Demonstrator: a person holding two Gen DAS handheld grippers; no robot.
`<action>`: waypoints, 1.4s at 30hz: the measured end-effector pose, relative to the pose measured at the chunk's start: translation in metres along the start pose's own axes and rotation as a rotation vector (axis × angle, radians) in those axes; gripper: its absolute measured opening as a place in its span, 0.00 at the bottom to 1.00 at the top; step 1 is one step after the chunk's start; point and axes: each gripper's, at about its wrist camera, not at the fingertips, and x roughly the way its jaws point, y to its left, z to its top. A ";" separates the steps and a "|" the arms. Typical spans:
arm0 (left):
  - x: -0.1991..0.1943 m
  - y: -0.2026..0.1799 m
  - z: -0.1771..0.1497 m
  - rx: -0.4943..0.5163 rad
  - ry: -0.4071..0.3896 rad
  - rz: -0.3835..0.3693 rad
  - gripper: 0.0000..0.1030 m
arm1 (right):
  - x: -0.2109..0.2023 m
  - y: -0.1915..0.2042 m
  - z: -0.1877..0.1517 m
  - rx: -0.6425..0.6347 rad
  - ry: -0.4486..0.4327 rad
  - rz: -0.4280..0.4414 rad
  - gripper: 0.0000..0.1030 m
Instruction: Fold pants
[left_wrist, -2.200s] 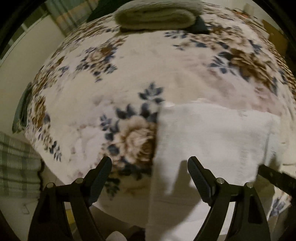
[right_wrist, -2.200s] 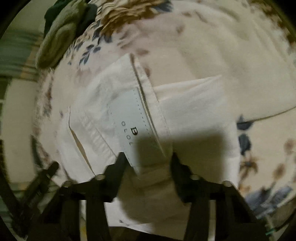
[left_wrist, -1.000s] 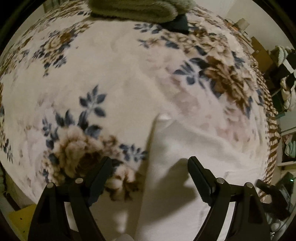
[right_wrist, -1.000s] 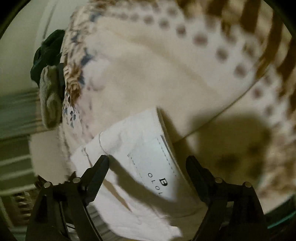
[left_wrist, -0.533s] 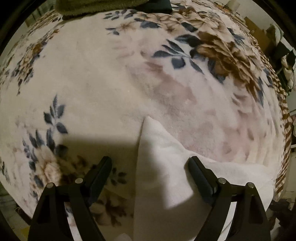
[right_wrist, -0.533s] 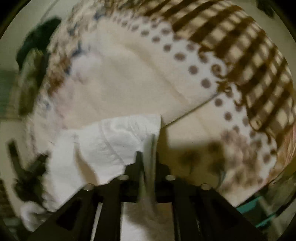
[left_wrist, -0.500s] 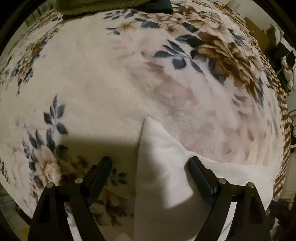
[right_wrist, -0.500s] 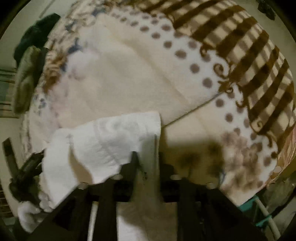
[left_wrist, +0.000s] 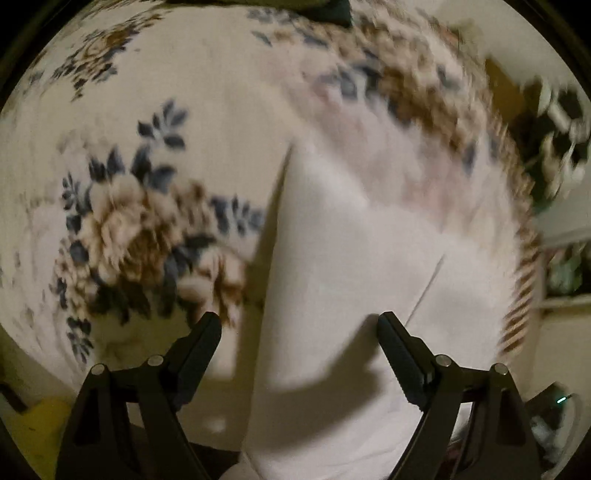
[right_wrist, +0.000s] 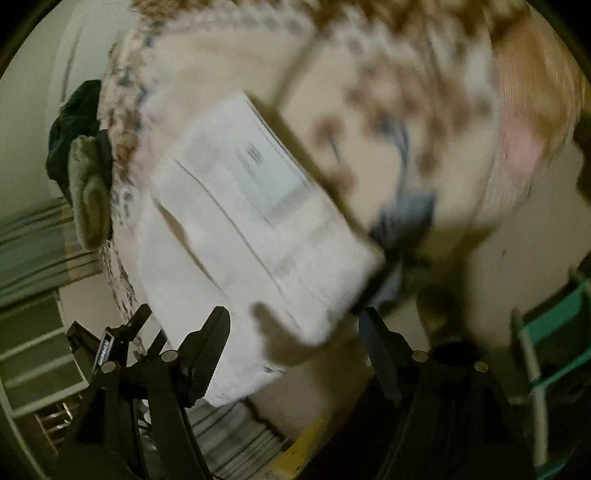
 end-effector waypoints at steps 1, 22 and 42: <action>0.010 -0.004 -0.004 0.026 -0.010 0.033 0.85 | 0.007 -0.004 -0.003 0.006 0.009 0.005 0.73; 0.025 0.029 -0.013 -0.080 0.095 -0.155 1.00 | 0.061 0.003 -0.011 0.040 0.052 0.095 0.77; 0.034 0.022 -0.004 -0.031 0.069 -0.146 1.00 | 0.072 0.024 -0.007 -0.121 -0.030 0.189 0.74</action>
